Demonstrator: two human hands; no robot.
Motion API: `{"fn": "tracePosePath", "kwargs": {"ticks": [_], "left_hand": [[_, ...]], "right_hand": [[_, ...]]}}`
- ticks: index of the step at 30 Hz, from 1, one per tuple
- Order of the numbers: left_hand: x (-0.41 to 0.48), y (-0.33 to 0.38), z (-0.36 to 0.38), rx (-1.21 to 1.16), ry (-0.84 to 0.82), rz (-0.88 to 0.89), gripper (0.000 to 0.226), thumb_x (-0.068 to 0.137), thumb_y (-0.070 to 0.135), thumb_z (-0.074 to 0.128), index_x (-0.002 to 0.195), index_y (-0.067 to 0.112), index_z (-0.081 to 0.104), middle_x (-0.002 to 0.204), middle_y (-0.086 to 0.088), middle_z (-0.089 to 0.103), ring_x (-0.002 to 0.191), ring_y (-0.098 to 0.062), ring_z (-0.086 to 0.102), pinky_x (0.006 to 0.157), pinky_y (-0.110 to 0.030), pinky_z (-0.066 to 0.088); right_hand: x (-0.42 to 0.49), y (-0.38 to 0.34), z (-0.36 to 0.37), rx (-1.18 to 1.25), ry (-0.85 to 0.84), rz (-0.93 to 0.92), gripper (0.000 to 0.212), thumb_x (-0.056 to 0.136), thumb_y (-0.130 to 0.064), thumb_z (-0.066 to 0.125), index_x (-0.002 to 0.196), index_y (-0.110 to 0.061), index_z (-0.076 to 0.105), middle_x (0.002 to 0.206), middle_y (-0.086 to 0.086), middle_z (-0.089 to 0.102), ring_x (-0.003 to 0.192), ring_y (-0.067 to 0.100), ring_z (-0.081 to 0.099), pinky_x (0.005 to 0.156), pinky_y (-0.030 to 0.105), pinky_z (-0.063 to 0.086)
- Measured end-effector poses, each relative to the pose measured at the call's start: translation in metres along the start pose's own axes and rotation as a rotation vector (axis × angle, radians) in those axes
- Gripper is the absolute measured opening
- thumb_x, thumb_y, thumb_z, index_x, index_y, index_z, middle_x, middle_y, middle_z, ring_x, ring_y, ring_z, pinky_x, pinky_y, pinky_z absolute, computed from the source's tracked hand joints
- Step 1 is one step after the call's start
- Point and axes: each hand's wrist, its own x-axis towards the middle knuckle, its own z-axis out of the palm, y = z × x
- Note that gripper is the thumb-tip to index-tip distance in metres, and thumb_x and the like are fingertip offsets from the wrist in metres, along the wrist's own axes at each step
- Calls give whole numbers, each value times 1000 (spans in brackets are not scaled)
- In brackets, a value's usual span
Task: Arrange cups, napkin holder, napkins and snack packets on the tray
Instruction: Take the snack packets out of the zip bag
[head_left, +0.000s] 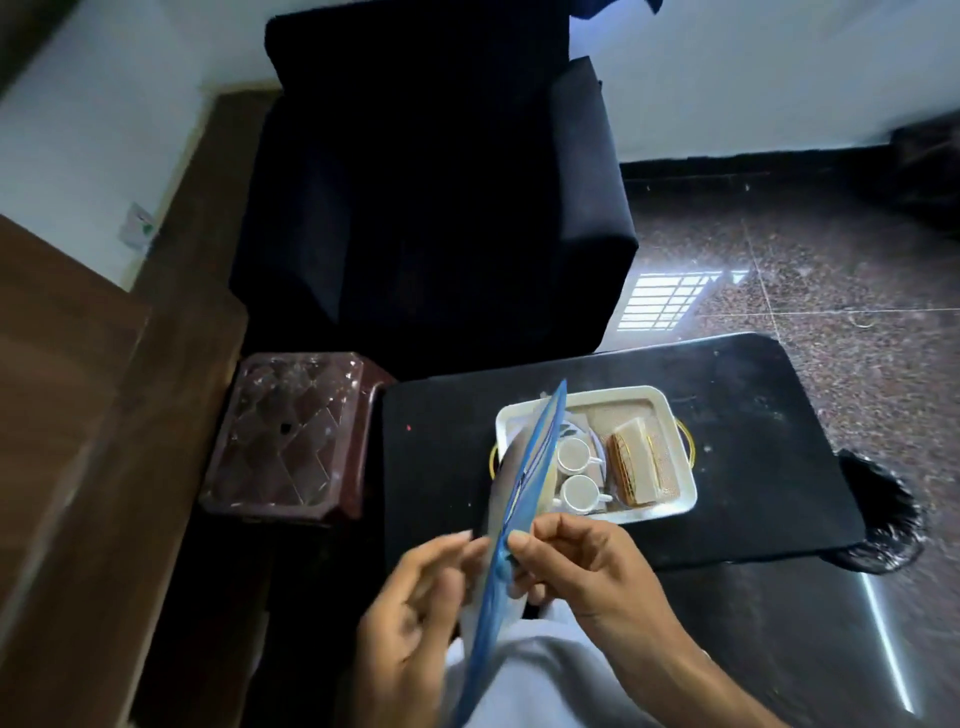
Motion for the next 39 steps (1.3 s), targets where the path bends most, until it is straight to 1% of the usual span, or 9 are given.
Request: {"fn": "tracePosePath", "kwargs": {"ticks": [4, 8, 11, 14, 19, 22, 27, 34, 39], "left_hand": [[14, 11, 16, 79, -105, 68, 31, 81, 48, 72, 104, 27, 77, 95, -8, 82, 86, -22, 79, 74, -25, 61], [16, 13, 22, 3, -38, 47, 31, 74, 50, 75, 91, 24, 79, 80, -8, 80, 70, -12, 76, 61, -19, 58], [16, 6, 21, 27, -30, 36, 32, 76, 50, 73, 82, 19, 79, 70, -5, 77, 64, -9, 71, 60, -21, 55], [15, -1, 23, 86, -62, 32, 15, 85, 35, 76, 77, 23, 80, 69, 1, 78, 63, -2, 70, 58, -14, 52], [10, -3, 44, 12, -82, -100, 13, 93, 16, 71, 83, 14, 80, 79, -13, 80, 73, -25, 76, 71, -41, 63], [10, 6, 57, -194, -53, -237, 19, 92, 15, 68, 79, 6, 78, 77, -21, 77, 64, -25, 73, 62, -33, 64], [19, 16, 80, -372, -11, -287, 23, 92, 17, 65, 76, 7, 78, 72, -17, 74, 58, -18, 71, 53, -25, 60], [48, 21, 127, -490, 144, -258, 13, 87, 17, 66, 83, 8, 75, 68, -5, 77, 55, -8, 72, 49, -19, 58], [65, 22, 149, -494, 239, -215, 30, 89, 17, 66, 63, 17, 81, 66, 1, 77, 54, -4, 72, 48, -17, 57]], "right_hand": [[-5, -8, 6, -297, 13, -228, 19, 89, -17, 71, 80, -1, 72, 67, 9, 73, 61, 14, 69, 56, 18, 50], [-14, -13, 7, -508, 25, -343, 19, 90, -23, 72, 80, -6, 73, 70, 9, 75, 65, 17, 73, 62, 31, 59], [-24, -8, 6, -640, 51, -407, 22, 92, -22, 71, 72, -13, 67, 63, 2, 69, 59, 7, 64, 58, 28, 53], [-34, 0, 0, -695, 130, -441, 24, 92, -21, 70, 72, -11, 64, 63, 2, 67, 58, 16, 63, 58, 37, 53], [-48, 5, -22, -412, 182, -332, 17, 89, -29, 72, 79, -15, 71, 66, -4, 67, 63, 8, 61, 62, 24, 50], [-48, 2, -40, -195, 179, -260, 17, 87, -27, 71, 86, -10, 73, 76, 6, 71, 73, 21, 66, 68, 33, 53], [-43, -17, -71, -45, 171, -270, 13, 83, -19, 68, 78, -8, 73, 77, 13, 73, 73, 21, 71, 62, 20, 56], [-27, -59, -162, -74, 227, -320, 18, 88, -11, 63, 86, 4, 73, 82, 19, 76, 72, 21, 72, 69, 28, 62], [-12, -87, -232, -70, 234, -311, 17, 83, -17, 65, 83, -4, 75, 80, 17, 73, 72, 18, 68, 76, 33, 64]]}}
